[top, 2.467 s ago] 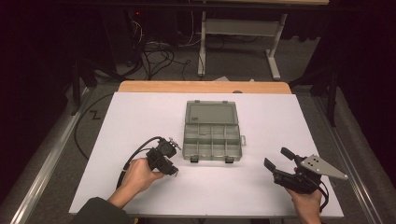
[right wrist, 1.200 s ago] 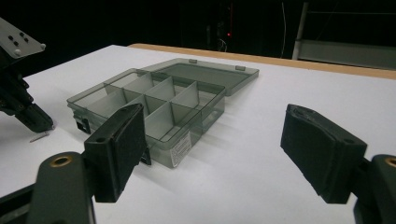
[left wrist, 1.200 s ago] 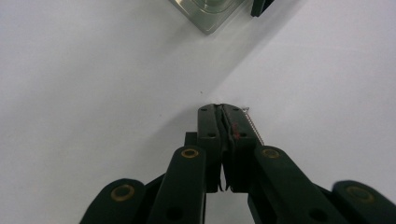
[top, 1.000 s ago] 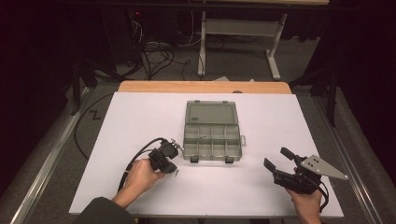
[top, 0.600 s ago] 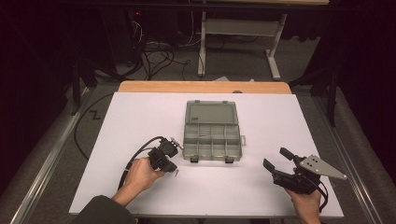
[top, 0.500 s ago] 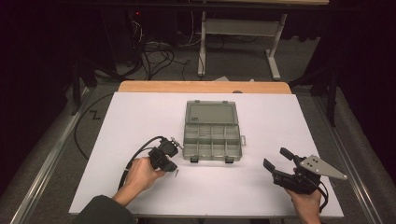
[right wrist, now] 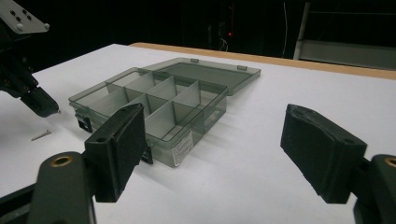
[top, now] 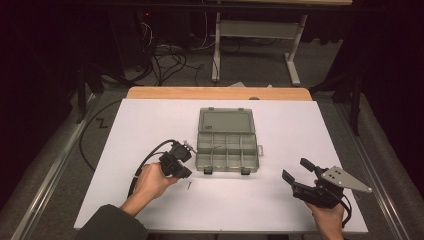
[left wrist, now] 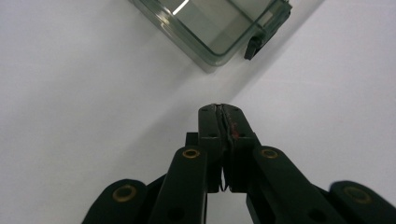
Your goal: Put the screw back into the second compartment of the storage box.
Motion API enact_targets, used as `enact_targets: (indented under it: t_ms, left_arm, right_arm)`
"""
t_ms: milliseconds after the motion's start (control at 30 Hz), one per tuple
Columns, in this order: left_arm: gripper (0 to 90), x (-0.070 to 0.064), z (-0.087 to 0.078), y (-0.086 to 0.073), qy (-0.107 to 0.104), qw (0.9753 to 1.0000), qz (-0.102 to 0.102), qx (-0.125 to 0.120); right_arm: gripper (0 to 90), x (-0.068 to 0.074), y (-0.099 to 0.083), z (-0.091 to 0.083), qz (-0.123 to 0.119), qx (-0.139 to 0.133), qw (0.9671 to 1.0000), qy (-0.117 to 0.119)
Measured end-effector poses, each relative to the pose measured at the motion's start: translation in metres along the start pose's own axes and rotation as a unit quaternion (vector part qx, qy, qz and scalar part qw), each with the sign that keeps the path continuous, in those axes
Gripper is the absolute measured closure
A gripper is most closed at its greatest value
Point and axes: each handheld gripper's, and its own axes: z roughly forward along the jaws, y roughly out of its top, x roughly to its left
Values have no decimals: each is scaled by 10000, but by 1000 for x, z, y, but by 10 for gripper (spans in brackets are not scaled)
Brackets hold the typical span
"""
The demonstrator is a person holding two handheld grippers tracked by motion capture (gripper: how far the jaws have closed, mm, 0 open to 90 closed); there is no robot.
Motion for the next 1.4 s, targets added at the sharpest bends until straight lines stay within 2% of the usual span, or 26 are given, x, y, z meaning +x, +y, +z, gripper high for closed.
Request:
enact_targets:
  t_ms: [200,567,633,667,967,1400]
  left_arm:
    - [875,0,-12,9,43,9999,50,-104]
    - [875,3,-23,33,-80,9996,64,-250]
    - [875,4,-24,36,-182,9994,33,-294]
    - [874,4,-25,38,-235,9992,4,-326]
    - [874,2,-27,62,-209,9991,73,-374]
    - [874,-4,-22,87,-232,9992,173,-288]
  right_arm:
    - [237,0,0,-1,3,-30,10000,-5]
    - [237,-1,0,-1,16,-26,10000,-5]
    - [236,-1,0,0,22,-8,10000,-3]
    - [236,-1,0,0,24,7,10000,-8]
    - [237,-2,0,-1,35,-23,10000,-18]
    - [238,-2,0,-1,28,5,10000,-17]
